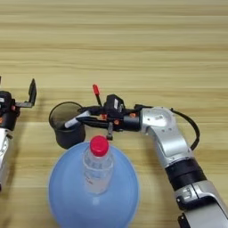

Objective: Move the objects on the table

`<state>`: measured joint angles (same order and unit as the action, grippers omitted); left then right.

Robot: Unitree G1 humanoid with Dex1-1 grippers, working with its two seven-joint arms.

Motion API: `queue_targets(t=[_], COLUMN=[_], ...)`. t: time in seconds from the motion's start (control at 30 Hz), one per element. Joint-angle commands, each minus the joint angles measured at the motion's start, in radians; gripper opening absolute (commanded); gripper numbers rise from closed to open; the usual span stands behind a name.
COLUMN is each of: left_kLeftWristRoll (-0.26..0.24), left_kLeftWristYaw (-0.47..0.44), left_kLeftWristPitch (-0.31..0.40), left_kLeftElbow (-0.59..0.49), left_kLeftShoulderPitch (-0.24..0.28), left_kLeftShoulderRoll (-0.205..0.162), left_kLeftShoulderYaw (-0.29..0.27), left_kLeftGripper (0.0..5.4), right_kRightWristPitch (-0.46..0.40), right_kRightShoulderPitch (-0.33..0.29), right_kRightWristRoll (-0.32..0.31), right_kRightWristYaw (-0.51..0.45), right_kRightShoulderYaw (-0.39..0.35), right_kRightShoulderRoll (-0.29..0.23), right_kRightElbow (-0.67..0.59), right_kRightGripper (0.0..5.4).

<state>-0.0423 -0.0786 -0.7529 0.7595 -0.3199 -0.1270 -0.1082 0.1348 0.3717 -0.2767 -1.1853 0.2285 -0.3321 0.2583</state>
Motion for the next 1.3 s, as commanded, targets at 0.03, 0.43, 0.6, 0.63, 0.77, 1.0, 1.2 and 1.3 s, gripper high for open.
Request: queue_targets(t=[0.03, 0.43, 0.6, 0.63, 0.77, 1.0, 1.2, 1.3], left_kLeftWristRoll=[0.012, 0.011, 0.011, 0.011, 0.010, 0.008, -0.002, -0.052], left_kLeftWristYaw=[0.003, 0.003, 0.003, 0.003, 0.002, 0.001, -0.006, -0.046], left_kLeftWristPitch=[-0.004, -0.006, -0.006, -0.006, -0.006, -0.005, -0.008, -0.003], left_kLeftElbow=[-0.003, 0.001, 0.004, 0.005, 0.009, 0.014, 0.024, 0.014], left_kLeftShoulderPitch=[-0.002, -0.003, -0.006, -0.006, -0.008, -0.011, -0.016, -0.015], left_kLeftShoulderRoll=[0.006, 0.006, 0.006, 0.006, 0.005, 0.005, 0.004, 0.010], left_kLeftShoulderYaw=[0.005, 0.004, 0.004, 0.004, 0.003, 0.002, -0.003, -0.017], left_kLeftGripper=[5.40, 5.40, 5.40, 5.40, 5.40, 5.40, 5.40, 5.40], right_kRightWristPitch=[0.002, -0.013, -0.042, -0.053, -0.108, -0.161, -0.199, -0.227], right_kRightShoulderPitch=[0.017, 0.021, 0.025, 0.027, 0.030, 0.033, 0.038, 0.031], right_kRightWristRoll=[0.002, -0.030, -0.073, -0.089, -0.153, -0.204, -0.260, -0.313], right_kRightWristYaw=[0.001, 0.006, 0.013, 0.015, 0.024, 0.032, 0.044, 0.063], right_kRightShoulderYaw=[-0.003, -0.025, -0.050, -0.059, -0.088, -0.126, -0.185, -0.221], right_kRightShoulderRoll=[0.001, 0.010, 0.015, 0.017, 0.020, 0.006, 0.006, 0.020], right_kRightElbow=[-0.006, -0.040, -0.086, -0.099, -0.147, -0.204, -0.219, -0.224], right_kRightGripper=[0.74, 0.74, 0.74, 0.74, 0.74, 0.74, 0.74, 0.74])
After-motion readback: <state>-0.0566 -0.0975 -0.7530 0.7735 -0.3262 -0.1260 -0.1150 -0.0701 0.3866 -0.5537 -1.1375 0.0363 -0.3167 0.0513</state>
